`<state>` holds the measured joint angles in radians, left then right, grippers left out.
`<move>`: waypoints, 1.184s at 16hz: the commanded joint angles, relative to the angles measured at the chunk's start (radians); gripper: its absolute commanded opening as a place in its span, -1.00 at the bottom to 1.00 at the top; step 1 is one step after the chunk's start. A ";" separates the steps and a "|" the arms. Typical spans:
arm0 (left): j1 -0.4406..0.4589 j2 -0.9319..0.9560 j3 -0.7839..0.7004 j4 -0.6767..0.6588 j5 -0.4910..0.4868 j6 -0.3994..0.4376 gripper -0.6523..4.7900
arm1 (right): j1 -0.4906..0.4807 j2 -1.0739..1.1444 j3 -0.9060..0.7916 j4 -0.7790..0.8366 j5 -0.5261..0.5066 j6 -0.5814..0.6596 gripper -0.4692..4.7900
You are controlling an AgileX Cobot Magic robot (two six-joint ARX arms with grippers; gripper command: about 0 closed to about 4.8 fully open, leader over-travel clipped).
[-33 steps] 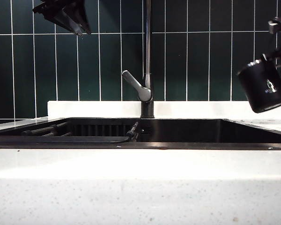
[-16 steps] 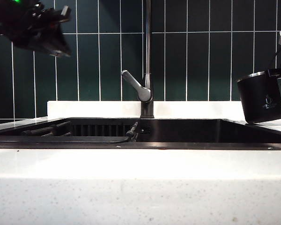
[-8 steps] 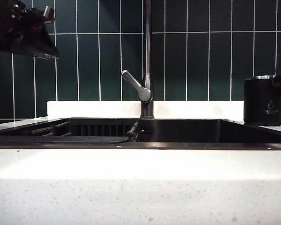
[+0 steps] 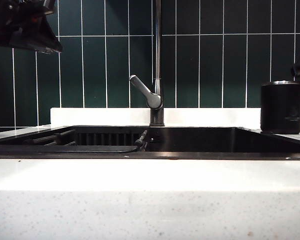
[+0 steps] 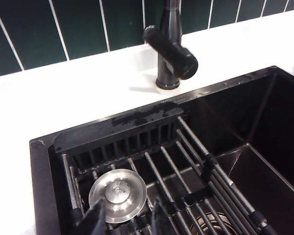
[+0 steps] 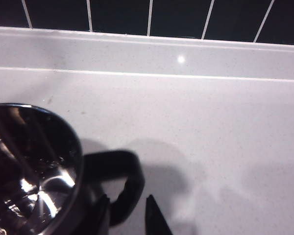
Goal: Pick up the mug next to the sink, go to the faucet to get some water, pour the water into the sink, and finally put the mug back to its place.
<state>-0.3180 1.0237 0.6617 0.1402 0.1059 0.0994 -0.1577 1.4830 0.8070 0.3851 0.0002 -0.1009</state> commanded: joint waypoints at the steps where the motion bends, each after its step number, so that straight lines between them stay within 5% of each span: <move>1: 0.000 -0.021 0.001 -0.038 0.020 -0.005 -0.32 | 0.001 -0.060 0.003 -0.066 0.005 0.000 -0.41; 6: 0.000 -0.100 0.001 -0.119 0.029 -0.006 -0.32 | 0.002 -0.174 -0.006 -0.293 0.005 0.013 -0.42; 10: 0.000 -0.163 0.001 -0.207 0.029 -0.003 -0.32 | 0.002 -0.313 -0.105 -0.304 -0.003 0.113 -0.43; 19: 0.000 -0.316 -0.074 -0.307 0.030 -0.003 -0.47 | 0.066 -0.698 -0.304 -0.406 -0.003 0.131 -0.64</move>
<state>-0.3180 0.7261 0.5987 -0.1520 0.1299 0.0963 -0.1017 0.8104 0.5045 -0.0013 -0.0040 0.0250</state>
